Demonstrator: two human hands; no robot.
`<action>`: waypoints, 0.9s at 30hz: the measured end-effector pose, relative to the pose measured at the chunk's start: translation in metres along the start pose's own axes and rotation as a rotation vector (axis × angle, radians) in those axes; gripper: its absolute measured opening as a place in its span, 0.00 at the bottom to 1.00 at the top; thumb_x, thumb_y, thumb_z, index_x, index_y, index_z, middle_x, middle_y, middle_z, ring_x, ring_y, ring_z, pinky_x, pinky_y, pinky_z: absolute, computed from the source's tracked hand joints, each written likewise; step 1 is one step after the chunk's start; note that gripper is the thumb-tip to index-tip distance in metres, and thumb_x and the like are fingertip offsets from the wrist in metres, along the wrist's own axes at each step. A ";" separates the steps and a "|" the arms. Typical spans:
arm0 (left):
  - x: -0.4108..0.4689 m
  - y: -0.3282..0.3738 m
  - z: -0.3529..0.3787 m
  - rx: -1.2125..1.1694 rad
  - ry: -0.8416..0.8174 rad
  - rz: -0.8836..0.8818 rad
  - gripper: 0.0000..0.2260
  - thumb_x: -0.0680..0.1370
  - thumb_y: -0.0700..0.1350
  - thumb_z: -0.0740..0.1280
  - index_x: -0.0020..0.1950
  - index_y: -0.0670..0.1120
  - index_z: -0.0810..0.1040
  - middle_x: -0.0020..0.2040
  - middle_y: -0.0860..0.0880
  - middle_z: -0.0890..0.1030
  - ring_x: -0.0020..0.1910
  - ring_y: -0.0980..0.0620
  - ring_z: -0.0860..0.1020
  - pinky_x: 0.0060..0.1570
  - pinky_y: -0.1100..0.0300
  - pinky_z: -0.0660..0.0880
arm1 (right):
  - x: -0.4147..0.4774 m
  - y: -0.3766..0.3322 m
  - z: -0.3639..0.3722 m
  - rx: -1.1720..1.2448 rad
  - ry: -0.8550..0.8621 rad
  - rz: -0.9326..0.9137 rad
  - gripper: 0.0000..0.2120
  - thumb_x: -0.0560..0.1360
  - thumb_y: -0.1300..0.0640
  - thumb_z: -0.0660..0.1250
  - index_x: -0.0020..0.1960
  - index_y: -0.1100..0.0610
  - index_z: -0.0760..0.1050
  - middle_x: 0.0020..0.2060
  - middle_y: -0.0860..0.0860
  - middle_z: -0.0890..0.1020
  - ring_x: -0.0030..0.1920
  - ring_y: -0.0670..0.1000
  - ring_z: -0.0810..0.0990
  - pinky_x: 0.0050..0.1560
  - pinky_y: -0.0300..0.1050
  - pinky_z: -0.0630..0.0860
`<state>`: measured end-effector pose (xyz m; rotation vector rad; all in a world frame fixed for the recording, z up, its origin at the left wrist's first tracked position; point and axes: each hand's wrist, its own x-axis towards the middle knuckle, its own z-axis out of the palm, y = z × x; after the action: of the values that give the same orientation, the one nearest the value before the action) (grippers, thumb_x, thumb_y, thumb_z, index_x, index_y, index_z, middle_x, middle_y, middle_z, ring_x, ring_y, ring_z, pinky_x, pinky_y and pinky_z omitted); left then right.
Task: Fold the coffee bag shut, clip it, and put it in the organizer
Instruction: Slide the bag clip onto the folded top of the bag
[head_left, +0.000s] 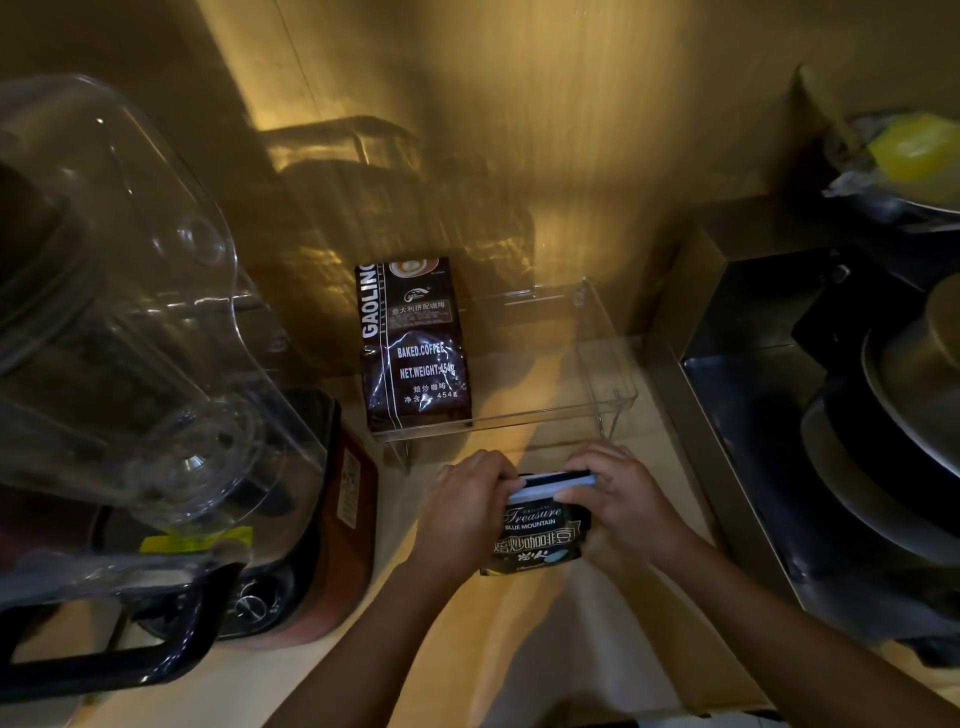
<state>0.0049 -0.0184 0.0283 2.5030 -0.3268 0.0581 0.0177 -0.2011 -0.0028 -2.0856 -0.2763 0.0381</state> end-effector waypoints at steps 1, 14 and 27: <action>-0.001 -0.002 -0.002 -0.004 0.001 -0.015 0.05 0.77 0.44 0.62 0.42 0.47 0.75 0.42 0.49 0.79 0.41 0.51 0.74 0.41 0.59 0.63 | 0.000 0.000 -0.001 0.002 0.001 0.005 0.06 0.67 0.63 0.73 0.43 0.59 0.78 0.39 0.45 0.76 0.47 0.55 0.74 0.50 0.51 0.69; -0.016 -0.016 -0.011 -0.106 0.116 -0.063 0.02 0.74 0.40 0.68 0.42 0.45 0.80 0.41 0.48 0.82 0.41 0.49 0.78 0.42 0.51 0.75 | -0.003 -0.006 0.001 -0.049 0.029 -0.011 0.05 0.67 0.66 0.72 0.43 0.62 0.78 0.41 0.53 0.78 0.47 0.55 0.74 0.50 0.48 0.67; -0.018 -0.031 -0.012 -0.145 0.044 -0.118 0.11 0.71 0.43 0.71 0.53 0.43 0.79 0.49 0.45 0.81 0.49 0.48 0.76 0.49 0.56 0.71 | -0.008 -0.008 0.004 -0.078 0.051 -0.006 0.05 0.68 0.63 0.72 0.44 0.60 0.78 0.41 0.49 0.77 0.45 0.39 0.69 0.49 0.46 0.64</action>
<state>-0.0050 0.0164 0.0183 2.3688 -0.1586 0.0400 0.0075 -0.1954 0.0011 -2.1596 -0.2568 -0.0305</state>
